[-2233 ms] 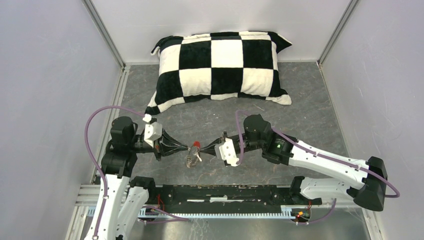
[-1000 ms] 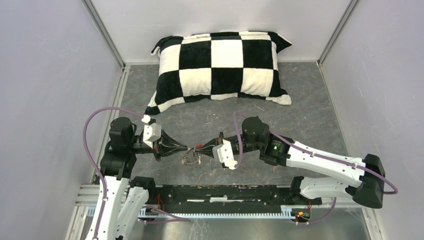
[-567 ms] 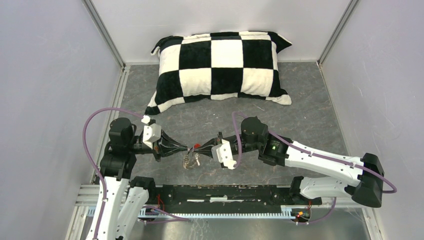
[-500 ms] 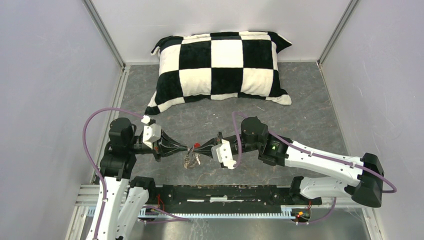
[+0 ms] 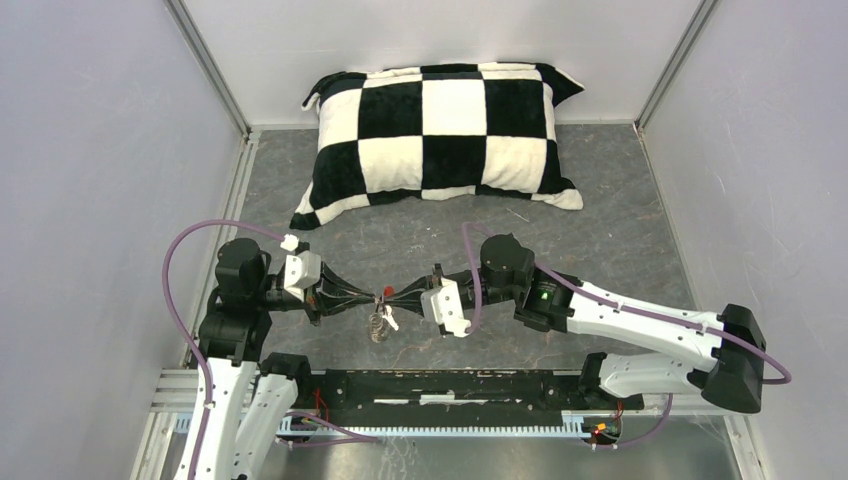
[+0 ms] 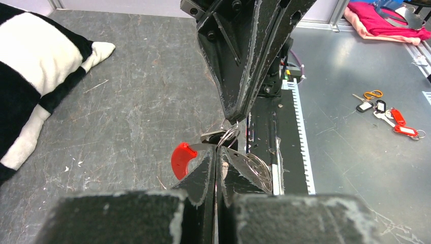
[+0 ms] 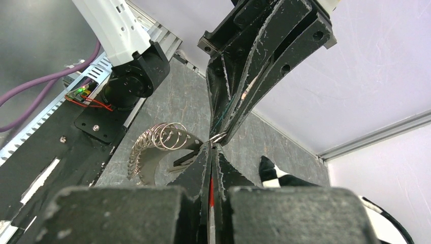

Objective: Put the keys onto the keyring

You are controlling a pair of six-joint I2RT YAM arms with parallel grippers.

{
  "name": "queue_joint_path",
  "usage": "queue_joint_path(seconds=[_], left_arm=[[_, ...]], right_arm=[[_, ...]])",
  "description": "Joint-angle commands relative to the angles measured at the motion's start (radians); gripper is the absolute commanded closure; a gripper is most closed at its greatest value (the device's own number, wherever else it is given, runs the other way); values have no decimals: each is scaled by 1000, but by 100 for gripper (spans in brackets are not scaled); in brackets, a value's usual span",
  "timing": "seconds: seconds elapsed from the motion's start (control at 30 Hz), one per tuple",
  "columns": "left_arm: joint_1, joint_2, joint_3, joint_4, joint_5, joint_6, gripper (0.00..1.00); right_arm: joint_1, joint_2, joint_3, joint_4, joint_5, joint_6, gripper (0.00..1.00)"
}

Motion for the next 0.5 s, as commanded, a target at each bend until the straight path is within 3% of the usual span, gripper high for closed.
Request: queue_joint_path(seconds=[0.0, 0.47], left_arm=[[4, -8, 19, 15, 20, 10, 98], [4, -21, 9, 15, 33, 15, 98]], right_arm=[[9, 17, 40, 45, 13, 20, 100], [11, 30, 60, 65, 36, 56, 100]])
